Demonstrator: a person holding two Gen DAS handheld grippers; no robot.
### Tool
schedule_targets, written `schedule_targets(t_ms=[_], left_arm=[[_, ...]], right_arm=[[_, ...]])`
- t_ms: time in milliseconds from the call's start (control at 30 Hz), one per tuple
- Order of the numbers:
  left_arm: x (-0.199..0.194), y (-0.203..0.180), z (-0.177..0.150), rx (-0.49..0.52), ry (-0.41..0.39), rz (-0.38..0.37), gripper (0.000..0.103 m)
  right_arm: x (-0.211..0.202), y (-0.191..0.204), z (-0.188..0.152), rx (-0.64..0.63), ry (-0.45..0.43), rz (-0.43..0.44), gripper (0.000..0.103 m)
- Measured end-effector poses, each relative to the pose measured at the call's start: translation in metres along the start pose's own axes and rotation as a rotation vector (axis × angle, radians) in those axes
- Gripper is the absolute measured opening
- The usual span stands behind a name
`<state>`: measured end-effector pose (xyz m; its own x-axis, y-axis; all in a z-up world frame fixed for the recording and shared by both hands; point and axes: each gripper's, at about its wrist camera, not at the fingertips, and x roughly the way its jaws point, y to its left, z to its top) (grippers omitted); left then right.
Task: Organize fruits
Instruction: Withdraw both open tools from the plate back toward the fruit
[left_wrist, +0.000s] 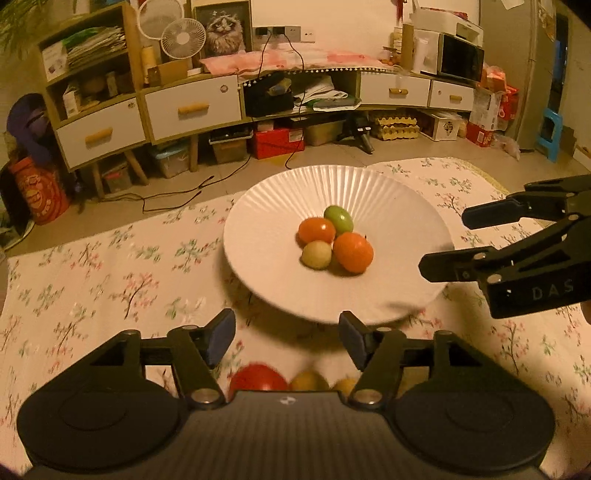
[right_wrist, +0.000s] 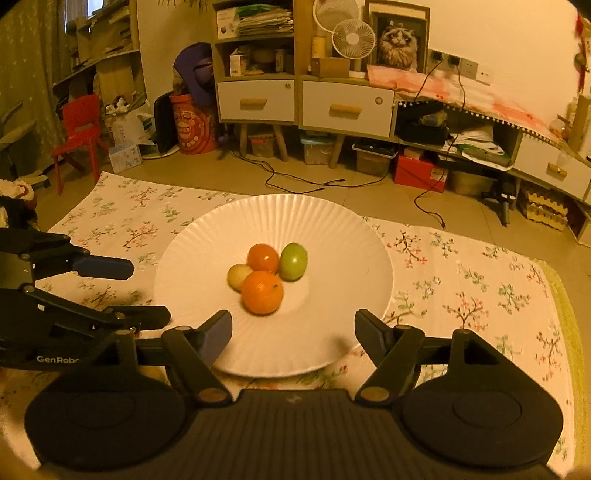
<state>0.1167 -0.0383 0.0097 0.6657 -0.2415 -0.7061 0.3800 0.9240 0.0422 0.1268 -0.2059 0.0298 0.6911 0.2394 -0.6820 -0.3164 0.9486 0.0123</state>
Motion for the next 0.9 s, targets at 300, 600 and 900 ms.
schedule_targets(t_ms=[300,600,900], left_arm=[[-0.026,0.006,-0.022,-0.024,0.004,-0.006,0.086],[-0.043,0.010,-0.043,-0.014,0.024,-0.021,0.096],[-0.057,0.016,-0.068,-0.024,0.019,-0.018,0.102]], right_arm=[[-0.018,0.019,-0.020,0.001,0.015,-0.001,0.080],[-0.029,0.036,-0.037,0.010,0.019,0.005,0.086],[-0.035,0.054,-0.058,0.023,-0.003,0.000,0.090]])
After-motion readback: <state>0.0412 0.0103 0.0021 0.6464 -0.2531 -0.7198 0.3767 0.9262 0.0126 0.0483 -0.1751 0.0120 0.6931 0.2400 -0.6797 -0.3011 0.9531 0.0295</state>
